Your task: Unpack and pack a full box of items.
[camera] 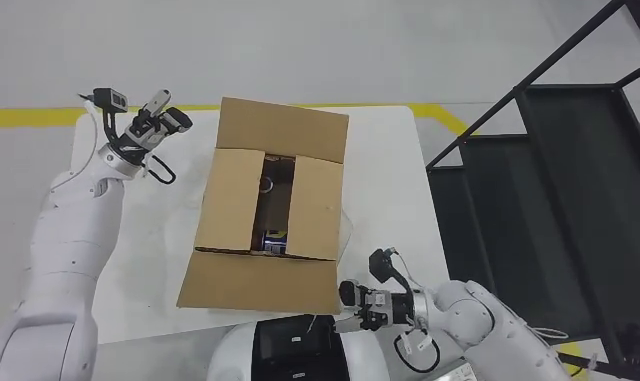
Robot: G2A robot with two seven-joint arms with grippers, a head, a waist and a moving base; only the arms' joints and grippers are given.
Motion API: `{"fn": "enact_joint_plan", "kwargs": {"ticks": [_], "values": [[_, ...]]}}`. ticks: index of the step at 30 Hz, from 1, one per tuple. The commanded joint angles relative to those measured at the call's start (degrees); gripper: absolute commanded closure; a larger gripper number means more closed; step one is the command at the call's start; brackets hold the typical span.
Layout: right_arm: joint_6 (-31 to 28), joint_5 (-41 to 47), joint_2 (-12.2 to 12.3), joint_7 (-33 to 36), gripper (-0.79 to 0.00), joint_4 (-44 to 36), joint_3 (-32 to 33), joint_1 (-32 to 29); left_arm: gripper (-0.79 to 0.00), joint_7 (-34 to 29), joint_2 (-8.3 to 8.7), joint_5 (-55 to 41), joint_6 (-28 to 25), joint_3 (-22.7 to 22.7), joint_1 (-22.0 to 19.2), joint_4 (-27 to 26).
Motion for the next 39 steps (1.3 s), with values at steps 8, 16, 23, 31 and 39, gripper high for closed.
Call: {"fn": "enact_joint_plan", "kwargs": {"ticks": [8,16,23,31,39], "values": [[2.5,11.4,-0.4,3.9,-0.785,-0.8,-4.9,4.3,-0.785,0.6,0.46,0.3,0.4,-0.9,1.8,-2.4],[2.8,14.3,-0.5,-0.9,-0.785,-1.3,-3.4,6.0,-0.785,1.1,0.78,0.6,0.9,-1.6,2.9,-4.0],[8.4,4.1,-1.3,-12.9,-0.785,-0.9,-1.8,8.1,-0.785,0.3,0.55,-0.7,2.8,-1.1,2.6,-3.9],[12.7,-4.4,-2.3,-20.0,-0.785,-0.8,-3.3,9.4,-0.785,-2.9,0.43,-1.3,3.6,-0.5,1.6,-2.4],[13.1,-6.0,-2.4,-20.8,-0.785,-1.5,-3.1,9.4,-0.785,-2.9,0.43,-1.3,3.6,-0.5,1.6,-2.4]]}}
